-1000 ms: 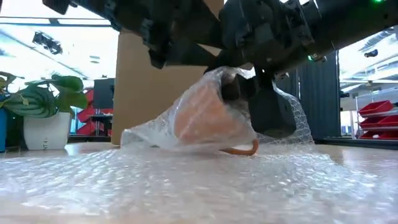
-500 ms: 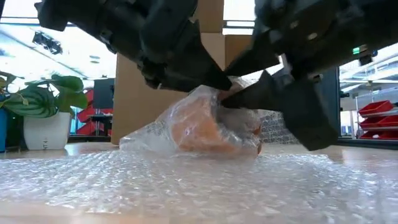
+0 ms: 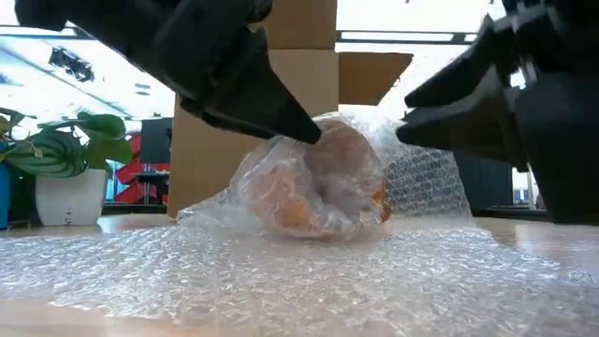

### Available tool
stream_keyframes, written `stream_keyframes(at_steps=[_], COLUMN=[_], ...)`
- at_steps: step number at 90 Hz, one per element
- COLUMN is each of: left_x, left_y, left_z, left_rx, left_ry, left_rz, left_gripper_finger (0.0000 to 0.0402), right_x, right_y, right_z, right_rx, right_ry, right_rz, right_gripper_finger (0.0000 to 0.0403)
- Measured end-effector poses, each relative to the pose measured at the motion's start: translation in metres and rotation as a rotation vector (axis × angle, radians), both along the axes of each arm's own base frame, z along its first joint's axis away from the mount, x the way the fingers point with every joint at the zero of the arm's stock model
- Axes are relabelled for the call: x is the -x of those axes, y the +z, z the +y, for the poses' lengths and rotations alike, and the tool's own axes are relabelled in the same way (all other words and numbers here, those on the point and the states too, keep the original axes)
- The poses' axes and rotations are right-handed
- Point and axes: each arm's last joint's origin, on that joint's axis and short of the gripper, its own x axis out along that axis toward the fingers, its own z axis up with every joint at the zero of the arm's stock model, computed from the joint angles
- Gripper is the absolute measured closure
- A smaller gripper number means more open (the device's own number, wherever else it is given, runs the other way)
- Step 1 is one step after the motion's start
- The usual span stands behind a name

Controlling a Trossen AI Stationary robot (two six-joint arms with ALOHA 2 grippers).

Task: Wrap mug
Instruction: Wrap the orange mug with the bubble wrap

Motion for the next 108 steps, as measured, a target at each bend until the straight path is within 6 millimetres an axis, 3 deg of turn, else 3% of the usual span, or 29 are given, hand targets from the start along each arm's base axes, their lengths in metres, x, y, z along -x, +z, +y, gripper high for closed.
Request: stream_keyframes(at_steps=[12,32,42,52,71,93,108], left_x=[0.012,0.032,0.041,0.042,0.039,0.036,0.036], left_y=[-0.006,-0.02,-0.022,-0.022,-0.02,-0.02,-0.02], left_z=[-0.01,-0.018,-0.022,-0.023,-0.023,-0.021,-0.022], left_rx=[-0.047,-0.07,-0.05,-0.034,-0.017,-0.013,-0.004], left_ry=[0.004,0.03,0.06,0.073,0.086,0.095,0.097], left_rz=[0.055,0.167,0.197,0.187,0.148,0.14,0.131], left_gripper_finger=[0.0117,0.0117,0.0117,0.0117,0.0117,0.0117,0.0117], right_x=[0.01,0.035,0.046,0.047,0.019,-0.035,-0.06], right_y=[0.018,0.051,0.055,0.045,0.023,0.025,0.025], right_z=[-0.01,-0.045,-0.064,-0.077,-0.078,-0.064,-0.049], right_rx=[-0.27,-0.428,-0.536,-0.643,-0.691,-0.605,-0.543], right_ry=[0.001,0.012,0.032,0.053,0.146,0.296,0.34], right_rz=[-0.176,-0.241,-0.246,-0.214,-0.158,-0.092,-0.061], right_gripper_finger=[0.022,0.022,0.022,0.022,0.022,0.022,0.022])
